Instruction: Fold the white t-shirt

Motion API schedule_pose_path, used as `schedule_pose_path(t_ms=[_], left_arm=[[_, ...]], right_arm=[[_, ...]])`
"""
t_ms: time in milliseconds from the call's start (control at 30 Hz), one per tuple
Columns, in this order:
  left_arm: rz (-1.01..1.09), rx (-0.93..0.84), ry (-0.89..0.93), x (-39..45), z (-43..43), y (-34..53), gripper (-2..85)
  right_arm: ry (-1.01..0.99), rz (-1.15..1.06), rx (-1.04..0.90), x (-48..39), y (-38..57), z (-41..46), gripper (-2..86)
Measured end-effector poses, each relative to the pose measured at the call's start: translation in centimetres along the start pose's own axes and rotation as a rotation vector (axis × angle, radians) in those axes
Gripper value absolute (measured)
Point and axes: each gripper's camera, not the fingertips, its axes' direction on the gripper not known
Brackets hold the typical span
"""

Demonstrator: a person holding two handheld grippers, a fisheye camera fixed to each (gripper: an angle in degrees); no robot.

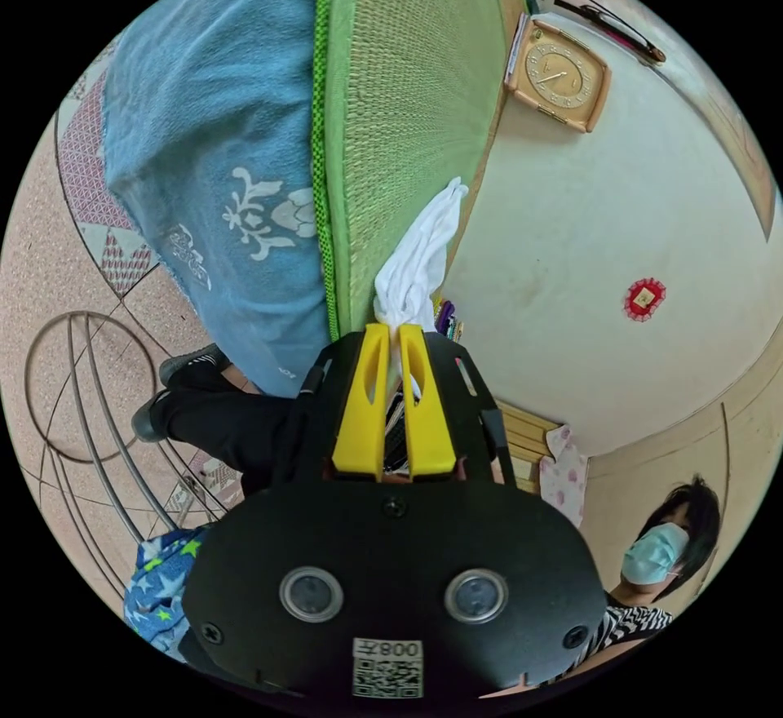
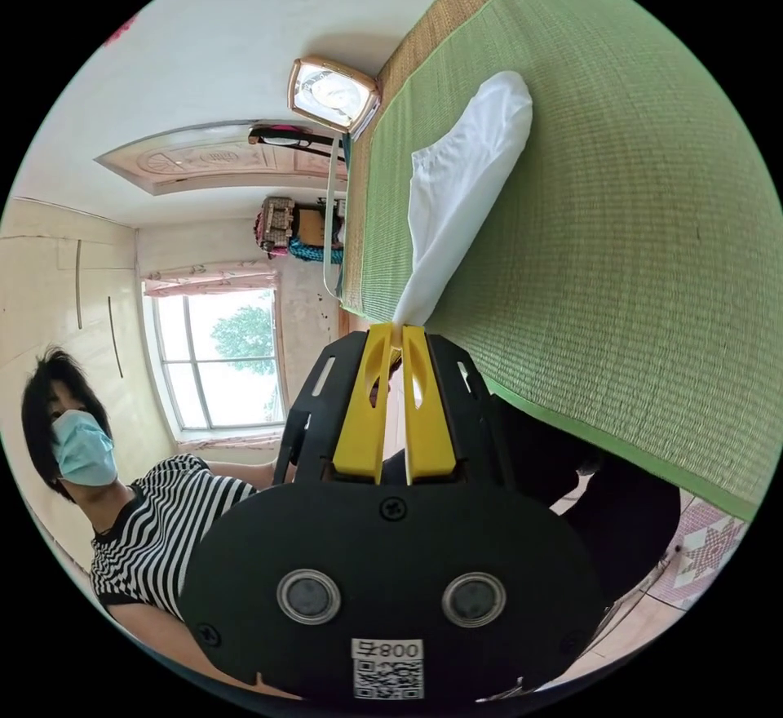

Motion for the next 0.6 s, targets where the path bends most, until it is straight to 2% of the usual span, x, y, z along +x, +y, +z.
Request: schedule_pose_path(t_ms=[333, 600], left_arm=[[0.151, -0.099, 0.048, 3.4, 0.8, 4.6, 2.4], [0.293, -0.19, 0.087, 7.7, 3.9, 8.6, 2.3]], right_arm=[[-0.012, 0.049, 0.033, -1.9, 8.0, -4.4, 1.9], [-0.057, -0.007, 0.081, -6.1, 15.1, -9.3, 1.8]])
